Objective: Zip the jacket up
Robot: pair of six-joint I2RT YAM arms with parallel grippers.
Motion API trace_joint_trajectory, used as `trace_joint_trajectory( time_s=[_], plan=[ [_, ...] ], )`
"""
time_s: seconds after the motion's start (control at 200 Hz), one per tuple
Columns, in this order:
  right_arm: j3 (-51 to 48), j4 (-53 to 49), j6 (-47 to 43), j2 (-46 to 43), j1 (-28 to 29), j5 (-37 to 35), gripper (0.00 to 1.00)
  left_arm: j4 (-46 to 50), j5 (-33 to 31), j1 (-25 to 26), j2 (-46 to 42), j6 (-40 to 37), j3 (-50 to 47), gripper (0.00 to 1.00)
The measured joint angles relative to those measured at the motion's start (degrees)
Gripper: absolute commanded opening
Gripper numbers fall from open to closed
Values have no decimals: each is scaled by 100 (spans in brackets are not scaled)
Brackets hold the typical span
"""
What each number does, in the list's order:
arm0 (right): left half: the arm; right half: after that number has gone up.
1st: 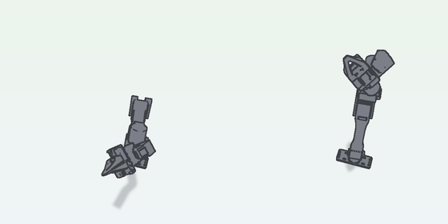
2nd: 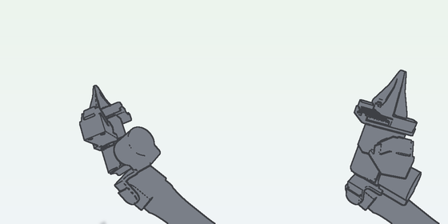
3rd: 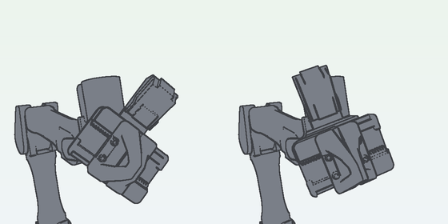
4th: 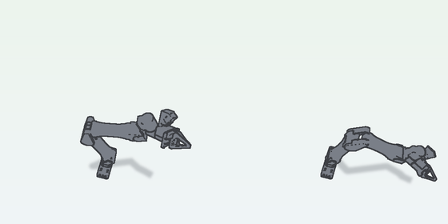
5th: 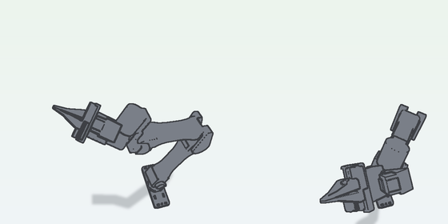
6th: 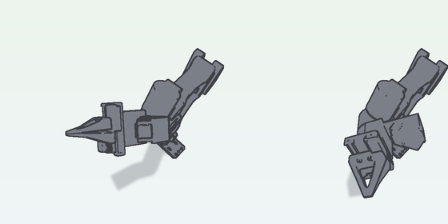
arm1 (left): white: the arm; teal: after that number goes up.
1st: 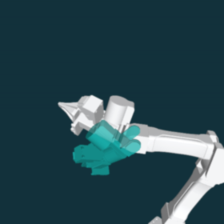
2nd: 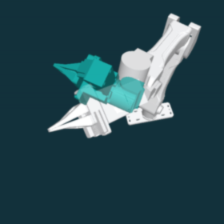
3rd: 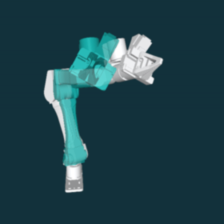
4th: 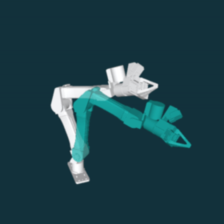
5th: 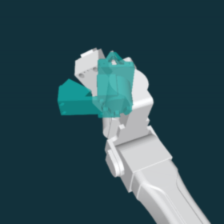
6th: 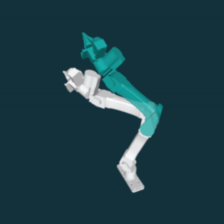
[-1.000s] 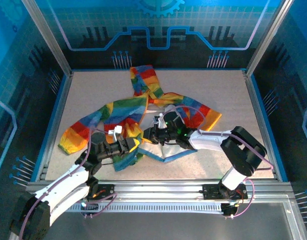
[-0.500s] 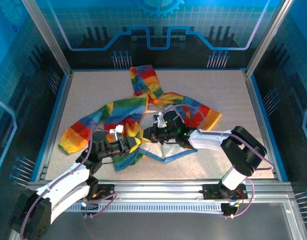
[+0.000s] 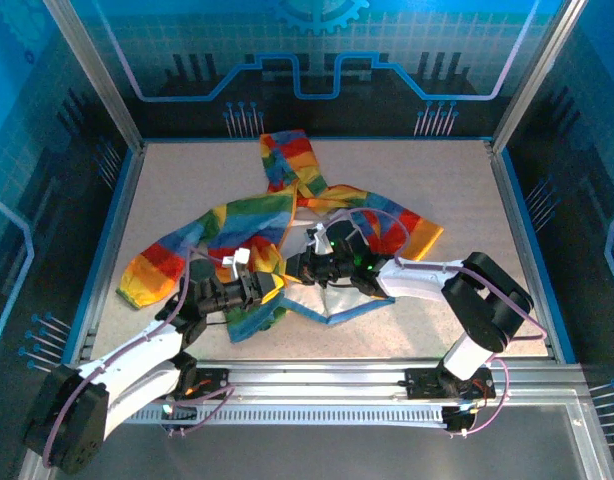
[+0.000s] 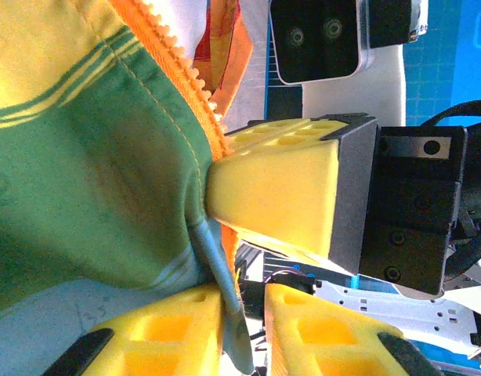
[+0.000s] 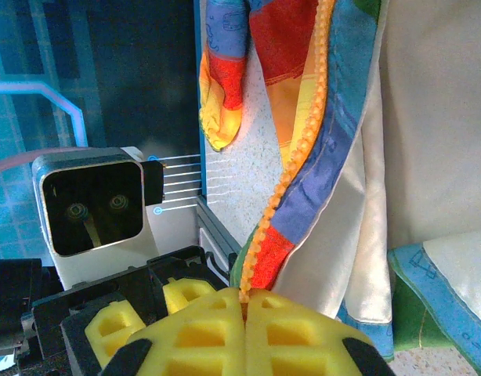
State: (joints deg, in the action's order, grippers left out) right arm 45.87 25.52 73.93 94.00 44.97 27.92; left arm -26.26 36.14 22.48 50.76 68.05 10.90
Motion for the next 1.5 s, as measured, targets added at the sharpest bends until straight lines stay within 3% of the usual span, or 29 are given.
trace_joint_trajectory(
  time_s=[0.585, 0.81, 0.996, 1.301, 1.501],
  plan=[
    [-13, 50, 129, 0, 74, -267, 0, -149, -39, 0, 74, 105, 0, 24],
    [-92, 111, 260, -39, 146, -575, 0, -120, -98, 2, 70, 98, 0, 31],
    [-105, 107, 264, -109, 162, -719, 0, -20, -186, 2, -11, 81, 0, 27],
    [-105, 66, 282, -153, 254, -846, 0, 192, -249, 2, -52, 11, 0, 31],
    [-105, 57, 304, -153, 297, -868, 0, 201, -291, 2, -52, -68, 0, 22]
  ],
)
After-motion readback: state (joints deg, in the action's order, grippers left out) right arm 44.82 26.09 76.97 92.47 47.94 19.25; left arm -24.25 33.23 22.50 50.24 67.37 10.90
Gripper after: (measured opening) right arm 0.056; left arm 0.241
